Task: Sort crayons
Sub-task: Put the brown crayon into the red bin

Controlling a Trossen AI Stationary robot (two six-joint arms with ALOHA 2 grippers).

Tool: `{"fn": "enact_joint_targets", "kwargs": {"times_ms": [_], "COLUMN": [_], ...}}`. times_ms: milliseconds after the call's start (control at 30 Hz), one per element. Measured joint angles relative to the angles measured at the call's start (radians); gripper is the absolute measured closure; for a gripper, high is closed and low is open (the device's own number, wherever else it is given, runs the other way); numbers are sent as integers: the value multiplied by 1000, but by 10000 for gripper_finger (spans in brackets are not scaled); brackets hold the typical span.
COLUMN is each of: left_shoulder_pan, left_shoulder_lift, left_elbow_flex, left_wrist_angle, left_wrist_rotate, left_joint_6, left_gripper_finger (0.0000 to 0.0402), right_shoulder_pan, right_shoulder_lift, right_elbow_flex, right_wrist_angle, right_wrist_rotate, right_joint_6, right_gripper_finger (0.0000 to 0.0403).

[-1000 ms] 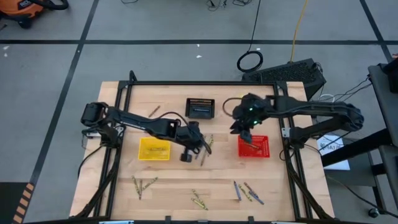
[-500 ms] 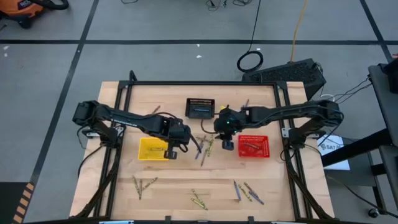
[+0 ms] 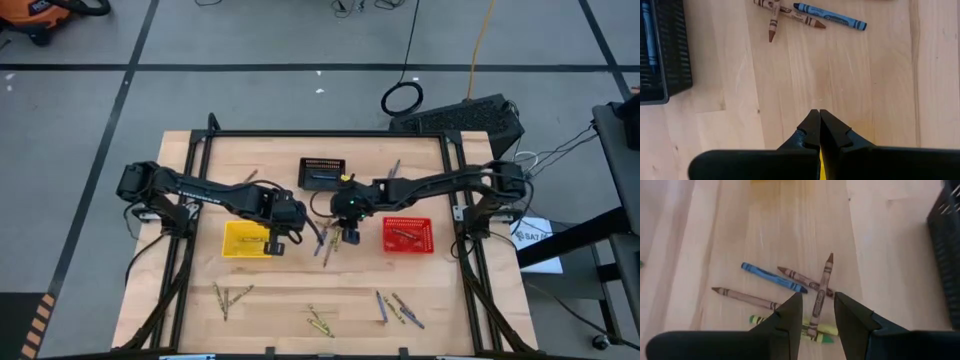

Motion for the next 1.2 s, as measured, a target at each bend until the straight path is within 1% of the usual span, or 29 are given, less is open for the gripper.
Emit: {"fn": "enact_joint_targets", "kwargs": {"times_ms": [200,400,867,1033,1200], "left_shoulder_pan": [-1,-1,-1,-1,-1], "left_shoulder_lift": [0,0,0,0,0], "left_elbow_flex": [0,0,0,0,0], "left_wrist_angle": [-5,-6,-5,-5,-5], "left_wrist_rotate": [0,1,3,7,6], "left_joint_6": [0,1,1,1,1], "left_gripper_finger": [400,400,400,400,400], "right_shoulder_pan": [1,1,4,19,20], "right_shoulder_lift": [66,104,116,116,116], "right_elbow_flex": [0,0,0,0,0], "right_wrist_angle": [53,59,57,54,53], "right_wrist_rotate": [-2,1,1,52,54], "right_joint_6": [23,16,41,62,96], "right_gripper_finger": [303,303,303,303,303]}}
